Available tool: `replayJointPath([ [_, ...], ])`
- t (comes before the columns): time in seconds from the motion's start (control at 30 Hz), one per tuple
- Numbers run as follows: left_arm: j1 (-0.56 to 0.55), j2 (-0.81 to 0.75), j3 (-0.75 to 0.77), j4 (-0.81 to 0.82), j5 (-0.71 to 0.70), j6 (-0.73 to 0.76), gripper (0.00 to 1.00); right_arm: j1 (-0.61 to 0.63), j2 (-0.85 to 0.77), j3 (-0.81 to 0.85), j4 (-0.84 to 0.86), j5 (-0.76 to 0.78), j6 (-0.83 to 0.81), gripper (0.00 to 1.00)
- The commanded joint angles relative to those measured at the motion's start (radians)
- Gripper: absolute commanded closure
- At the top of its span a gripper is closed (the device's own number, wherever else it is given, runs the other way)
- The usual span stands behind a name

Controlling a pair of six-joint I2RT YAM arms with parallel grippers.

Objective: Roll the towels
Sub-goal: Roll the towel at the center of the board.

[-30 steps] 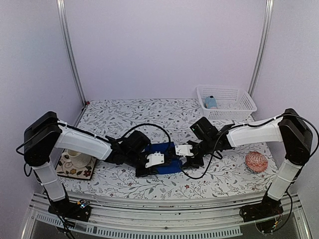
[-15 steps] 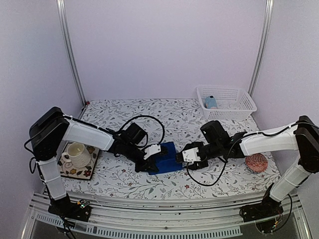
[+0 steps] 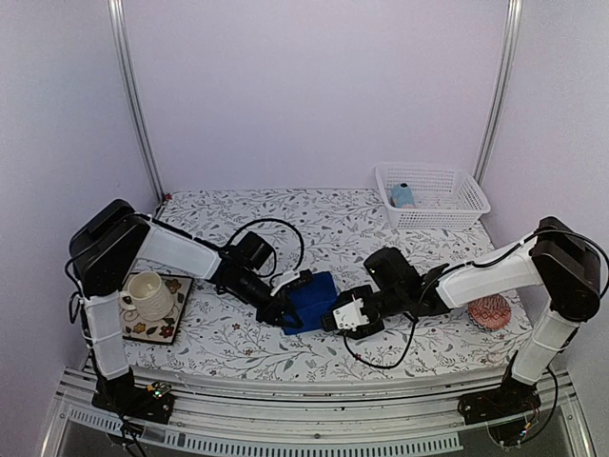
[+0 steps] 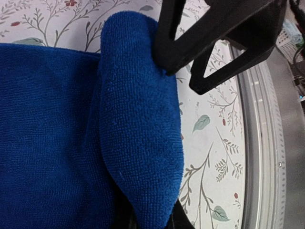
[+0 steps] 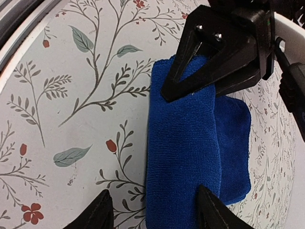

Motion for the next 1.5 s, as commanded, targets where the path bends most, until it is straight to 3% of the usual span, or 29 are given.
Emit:
replayJointPath([
  [0.0, 0.031, 0.093, 0.017, -0.12, 0.052, -0.023, 0.98, 0.014, 0.064, 0.029, 0.082, 0.057, -0.022, 0.39],
  [0.37, 0.065, 0.147, 0.05, -0.156, 0.088, -0.017, 0.96, 0.025, 0.172, 0.064, 0.215, 0.199, -0.017, 0.43],
  [0.67, 0.096, 0.197, 0.082, -0.188, 0.123, -0.026, 0.94, 0.026, 0.191, 0.078, 0.174, 0.151, 0.001, 0.66],
  [0.83, 0.11, 0.208, 0.086, -0.187, 0.14, -0.029, 0.82, 0.024, 0.188, 0.085, 0.109, 0.125, 0.024, 0.77],
  [0.93, 0.113, 0.194, 0.078, -0.18, 0.132, -0.034, 0.7, 0.024, 0.183, 0.091, 0.071, 0.11, 0.043, 0.8],
  [1.13, 0.114, 0.145, 0.041, -0.142, 0.098, -0.052, 0.36, 0.016, 0.17, 0.109, -0.007, 0.068, 0.069, 0.8],
  [1.23, 0.113, 0.129, 0.027, -0.125, 0.076, -0.063, 0.24, 0.01, 0.169, 0.117, -0.05, 0.057, 0.085, 0.84],
  [1.33, 0.113, 0.11, 0.011, -0.101, 0.051, -0.08, 0.17, 0.008, 0.157, 0.115, -0.086, 0.049, 0.096, 0.84],
  [1.47, 0.107, 0.123, -0.002, -0.059, 0.041, -0.091, 0.16, 0.005, 0.112, 0.088, -0.129, 0.041, 0.115, 0.84],
])
